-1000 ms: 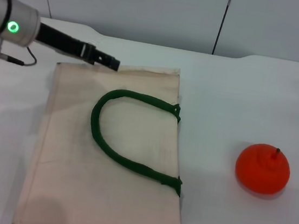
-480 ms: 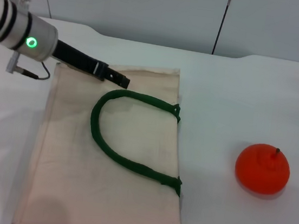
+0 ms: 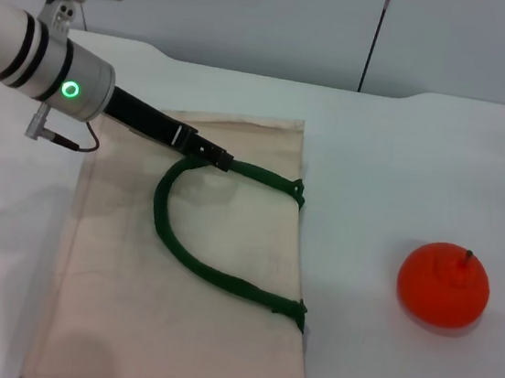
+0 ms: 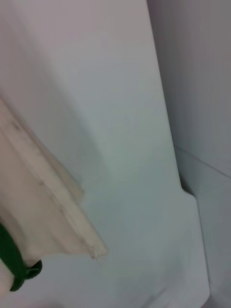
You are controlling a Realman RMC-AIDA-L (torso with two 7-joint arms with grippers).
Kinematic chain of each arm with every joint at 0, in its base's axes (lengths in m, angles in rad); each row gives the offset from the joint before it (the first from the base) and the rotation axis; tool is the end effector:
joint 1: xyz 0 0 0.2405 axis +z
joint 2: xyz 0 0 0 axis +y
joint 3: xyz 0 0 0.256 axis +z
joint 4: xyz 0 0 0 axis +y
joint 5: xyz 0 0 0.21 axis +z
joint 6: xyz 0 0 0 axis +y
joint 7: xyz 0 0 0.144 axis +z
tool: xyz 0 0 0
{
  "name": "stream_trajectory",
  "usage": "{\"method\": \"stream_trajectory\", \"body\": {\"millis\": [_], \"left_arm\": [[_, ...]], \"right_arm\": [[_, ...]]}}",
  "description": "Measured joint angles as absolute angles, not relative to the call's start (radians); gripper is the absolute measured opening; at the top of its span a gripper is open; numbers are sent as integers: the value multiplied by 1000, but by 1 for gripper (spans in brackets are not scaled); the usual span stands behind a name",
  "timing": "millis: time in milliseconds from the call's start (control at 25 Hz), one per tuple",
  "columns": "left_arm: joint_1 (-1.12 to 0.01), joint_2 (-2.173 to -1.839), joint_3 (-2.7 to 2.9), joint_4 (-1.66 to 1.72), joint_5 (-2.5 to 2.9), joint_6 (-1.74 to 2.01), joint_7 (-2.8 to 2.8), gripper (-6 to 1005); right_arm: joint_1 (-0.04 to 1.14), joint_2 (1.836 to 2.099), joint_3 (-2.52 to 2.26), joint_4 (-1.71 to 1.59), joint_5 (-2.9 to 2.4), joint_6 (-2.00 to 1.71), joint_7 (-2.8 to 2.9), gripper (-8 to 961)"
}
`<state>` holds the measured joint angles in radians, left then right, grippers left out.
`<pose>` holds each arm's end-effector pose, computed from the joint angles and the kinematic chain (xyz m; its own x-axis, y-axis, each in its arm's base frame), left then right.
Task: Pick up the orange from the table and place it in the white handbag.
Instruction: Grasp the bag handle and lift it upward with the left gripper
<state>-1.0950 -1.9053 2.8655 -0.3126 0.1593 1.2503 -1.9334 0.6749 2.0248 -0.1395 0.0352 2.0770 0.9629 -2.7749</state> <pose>-0.2322 0.4348 0.0122 0.5964 0.7788 0.1945 0.7997 -0.5555 -0.2278 0.3289 0.4027 0.0282 0.5671 -0.0237 -0.8233 -0.8232 0.0167 -0.5675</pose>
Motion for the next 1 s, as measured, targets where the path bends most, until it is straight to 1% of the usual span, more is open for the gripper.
{"method": "stream_trajectory", "body": {"millis": [360, 680, 920, 1000], "left_arm": [[-1095, -1915, 2865, -301, 169, 1256, -1933, 724], [-1099, -1916, 2865, -290, 202, 1247, -1926, 711], [-1102, -1913, 2866, -289, 205, 1248, -1927, 505], [-1104, -1914, 2865, -288, 206, 1248, -1928, 412]], "right_arm": [[675, 2025, -140, 35, 2077, 963, -2775, 862], [676, 2025, -140, 35, 2077, 963, -2775, 859], [676, 2025, -140, 35, 2077, 963, -2775, 857], [677, 2025, -140, 35, 2077, 963, -2775, 856]]}}
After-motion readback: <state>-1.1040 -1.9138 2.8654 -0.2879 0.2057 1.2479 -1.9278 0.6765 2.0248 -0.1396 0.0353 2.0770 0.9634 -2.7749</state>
